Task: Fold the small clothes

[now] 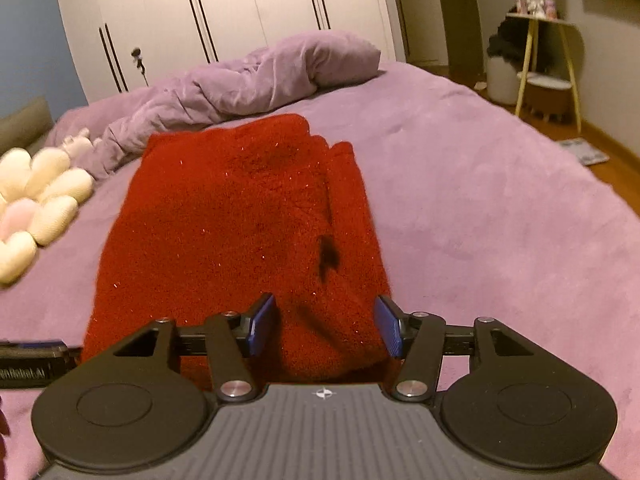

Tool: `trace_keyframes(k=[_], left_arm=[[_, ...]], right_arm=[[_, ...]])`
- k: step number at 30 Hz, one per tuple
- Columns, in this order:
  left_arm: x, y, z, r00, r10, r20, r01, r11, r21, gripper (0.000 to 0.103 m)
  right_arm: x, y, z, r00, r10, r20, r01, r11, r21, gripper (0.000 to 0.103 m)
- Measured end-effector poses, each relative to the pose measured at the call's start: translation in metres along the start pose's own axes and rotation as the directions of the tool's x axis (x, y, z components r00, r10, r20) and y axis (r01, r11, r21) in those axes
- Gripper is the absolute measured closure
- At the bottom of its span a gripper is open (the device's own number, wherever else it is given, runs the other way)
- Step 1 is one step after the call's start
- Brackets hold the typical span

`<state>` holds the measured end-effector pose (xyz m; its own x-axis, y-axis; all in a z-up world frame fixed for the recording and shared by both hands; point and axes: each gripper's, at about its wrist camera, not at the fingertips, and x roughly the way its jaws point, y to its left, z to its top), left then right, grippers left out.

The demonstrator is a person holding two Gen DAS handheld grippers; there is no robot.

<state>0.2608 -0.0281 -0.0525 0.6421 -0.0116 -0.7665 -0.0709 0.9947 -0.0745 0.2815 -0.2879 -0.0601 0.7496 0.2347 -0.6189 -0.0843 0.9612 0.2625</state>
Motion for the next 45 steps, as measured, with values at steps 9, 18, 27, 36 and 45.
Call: trace_keyframes(k=[9,18,27,36,45], left_arm=[[-0.018,-0.002,-0.023,0.999,-0.005,0.038,0.004,1.0,0.009,0.016],[-0.001,-0.03,-0.029,0.998,-0.039,0.051,0.034,0.995,0.096,0.015],[0.019,-0.036,-0.012,0.994,-0.059,0.089,0.054,0.997,0.057,0.042],[0.006,-0.022,-0.003,0.997,-0.046,0.056,0.044,0.998,0.042,0.052],[0.01,-0.031,-0.01,1.0,-0.027,-0.012,0.028,0.992,0.123,0.029]], right_arm=[[-0.007,-0.019,-0.003,0.999,0.05,-0.012,-0.049,0.993,0.104,0.057],[-0.013,-0.036,-0.01,0.984,0.17,-0.047,-0.153,0.956,0.249,0.048],[0.017,-0.037,-0.008,0.972,0.235,-0.026,-0.21,0.909,0.359,0.083],[-0.003,-0.02,-0.011,0.982,0.189,0.028,-0.189,0.937,0.294,0.088],[0.006,-0.007,-0.025,1.0,0.004,0.019,-0.006,0.994,0.11,0.088]])
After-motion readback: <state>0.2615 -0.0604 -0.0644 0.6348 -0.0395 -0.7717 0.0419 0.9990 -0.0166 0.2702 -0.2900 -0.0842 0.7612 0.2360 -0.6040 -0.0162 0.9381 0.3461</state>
